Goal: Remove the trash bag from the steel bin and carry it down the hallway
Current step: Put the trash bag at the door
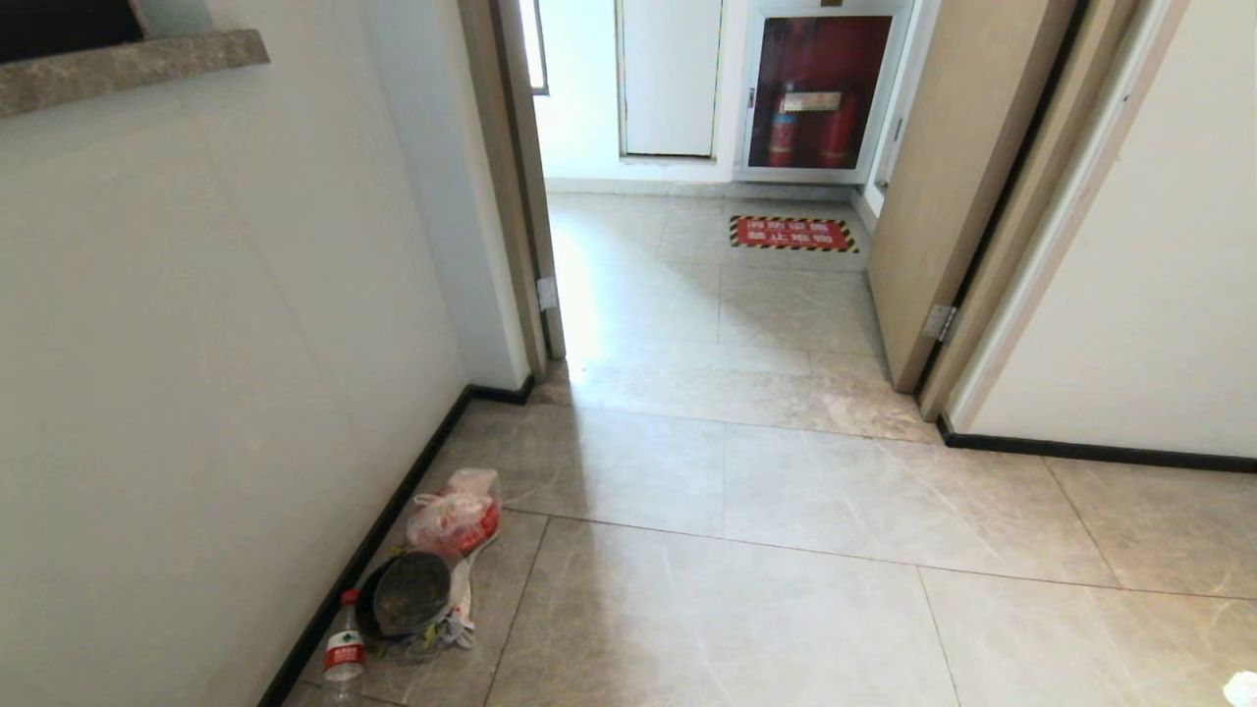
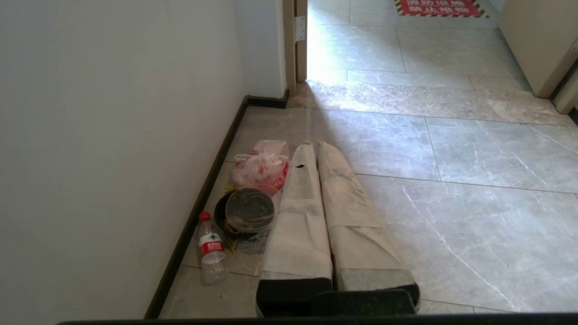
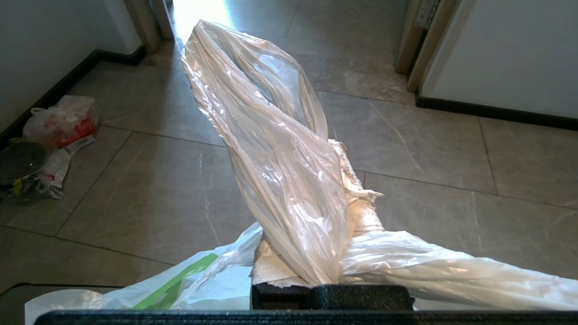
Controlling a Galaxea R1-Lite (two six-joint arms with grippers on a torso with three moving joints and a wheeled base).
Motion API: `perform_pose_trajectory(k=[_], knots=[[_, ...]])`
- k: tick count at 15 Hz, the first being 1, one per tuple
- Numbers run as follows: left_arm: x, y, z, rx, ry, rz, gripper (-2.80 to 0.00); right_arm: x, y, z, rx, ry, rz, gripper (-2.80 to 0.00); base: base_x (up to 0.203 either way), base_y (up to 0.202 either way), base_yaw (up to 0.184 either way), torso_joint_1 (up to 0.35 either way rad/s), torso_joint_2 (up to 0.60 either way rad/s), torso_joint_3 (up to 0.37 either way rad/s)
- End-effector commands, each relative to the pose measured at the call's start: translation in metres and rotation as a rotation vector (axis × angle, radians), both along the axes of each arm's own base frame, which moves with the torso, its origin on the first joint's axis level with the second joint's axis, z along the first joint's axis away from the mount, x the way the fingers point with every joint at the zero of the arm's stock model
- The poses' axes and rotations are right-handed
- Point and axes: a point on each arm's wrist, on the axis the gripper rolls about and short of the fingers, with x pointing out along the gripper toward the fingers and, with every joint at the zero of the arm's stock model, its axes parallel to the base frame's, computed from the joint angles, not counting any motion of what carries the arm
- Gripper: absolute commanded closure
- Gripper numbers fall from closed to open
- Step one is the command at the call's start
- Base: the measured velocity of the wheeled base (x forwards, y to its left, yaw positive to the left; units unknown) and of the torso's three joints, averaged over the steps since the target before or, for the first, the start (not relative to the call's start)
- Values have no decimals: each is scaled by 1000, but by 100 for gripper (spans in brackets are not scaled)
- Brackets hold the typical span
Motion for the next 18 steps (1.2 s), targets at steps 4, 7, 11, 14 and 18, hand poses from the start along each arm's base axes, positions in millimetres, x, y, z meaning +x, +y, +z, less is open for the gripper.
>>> perform_pose_trajectory(k=[4, 7, 11, 14, 18], knots=[[0, 0, 0, -1, 0, 1, 0, 0, 0, 0, 1, 2, 0, 0, 0, 0, 0, 0, 0, 0], [0, 0, 0, 0, -1, 0, 0, 0, 0, 0, 1, 2, 2, 0, 0, -8, 143, 4, -1, 5], [0, 0, 0, 0, 0, 0, 0, 0, 0, 0, 1, 2, 2, 0, 0, -10, 172, 3, 0, 4], [0, 0, 0, 0, -1, 0, 0, 0, 0, 0, 1, 2, 2, 0, -2, -9, 172, 3, 1, 1], [0, 0, 0, 0, -1, 0, 0, 0, 0, 0, 1, 2, 0, 0, 0, -12, 172, -4, 2, 2]])
